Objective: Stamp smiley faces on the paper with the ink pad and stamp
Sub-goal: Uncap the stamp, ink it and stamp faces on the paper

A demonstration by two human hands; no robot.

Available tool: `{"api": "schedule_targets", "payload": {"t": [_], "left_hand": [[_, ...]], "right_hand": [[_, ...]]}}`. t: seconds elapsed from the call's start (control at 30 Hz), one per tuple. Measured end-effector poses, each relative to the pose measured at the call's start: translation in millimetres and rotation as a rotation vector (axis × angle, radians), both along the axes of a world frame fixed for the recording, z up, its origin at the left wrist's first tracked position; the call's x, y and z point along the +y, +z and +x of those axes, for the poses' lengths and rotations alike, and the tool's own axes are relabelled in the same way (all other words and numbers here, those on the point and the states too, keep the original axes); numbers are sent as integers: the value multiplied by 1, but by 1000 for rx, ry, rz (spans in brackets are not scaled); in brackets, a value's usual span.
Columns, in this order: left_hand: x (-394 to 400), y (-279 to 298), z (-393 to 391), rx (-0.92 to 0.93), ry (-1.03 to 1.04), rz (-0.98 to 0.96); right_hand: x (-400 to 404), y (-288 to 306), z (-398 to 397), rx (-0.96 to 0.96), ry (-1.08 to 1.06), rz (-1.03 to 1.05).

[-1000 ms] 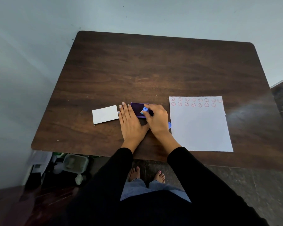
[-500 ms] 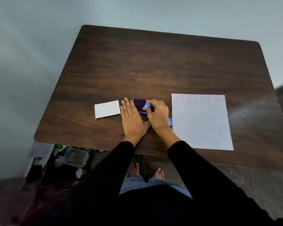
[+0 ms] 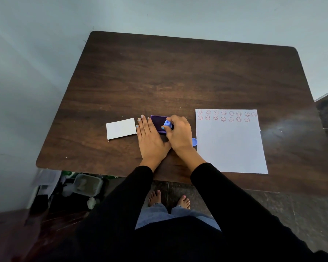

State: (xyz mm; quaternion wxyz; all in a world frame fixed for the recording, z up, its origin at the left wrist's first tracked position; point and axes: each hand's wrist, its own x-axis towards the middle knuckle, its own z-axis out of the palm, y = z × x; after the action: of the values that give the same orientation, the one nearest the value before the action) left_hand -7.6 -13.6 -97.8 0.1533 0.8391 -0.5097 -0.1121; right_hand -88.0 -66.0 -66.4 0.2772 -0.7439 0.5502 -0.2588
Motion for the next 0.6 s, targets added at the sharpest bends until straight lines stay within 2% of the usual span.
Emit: {"api": "schedule_targets", "payload": {"t": [0.27, 0.3, 0.37, 0.5, 0.6], "left_hand": [[3, 3, -1, 6, -45, -38], [4, 5, -2, -2, -65, -63], [7, 9, -6, -11, -149, -141], [13, 12, -35, -114, -559, -323], [17, 10, -50, -211, -761, -286]], "right_hand": [[-3, 2, 0, 7, -36, 65], [-5, 4, -1, -43, -70, 97], [-7, 13, -6, -258, -189, 156], [-21, 30, -29, -666, -463, 262], [-35, 33, -58, -838, -629, 313]]}}
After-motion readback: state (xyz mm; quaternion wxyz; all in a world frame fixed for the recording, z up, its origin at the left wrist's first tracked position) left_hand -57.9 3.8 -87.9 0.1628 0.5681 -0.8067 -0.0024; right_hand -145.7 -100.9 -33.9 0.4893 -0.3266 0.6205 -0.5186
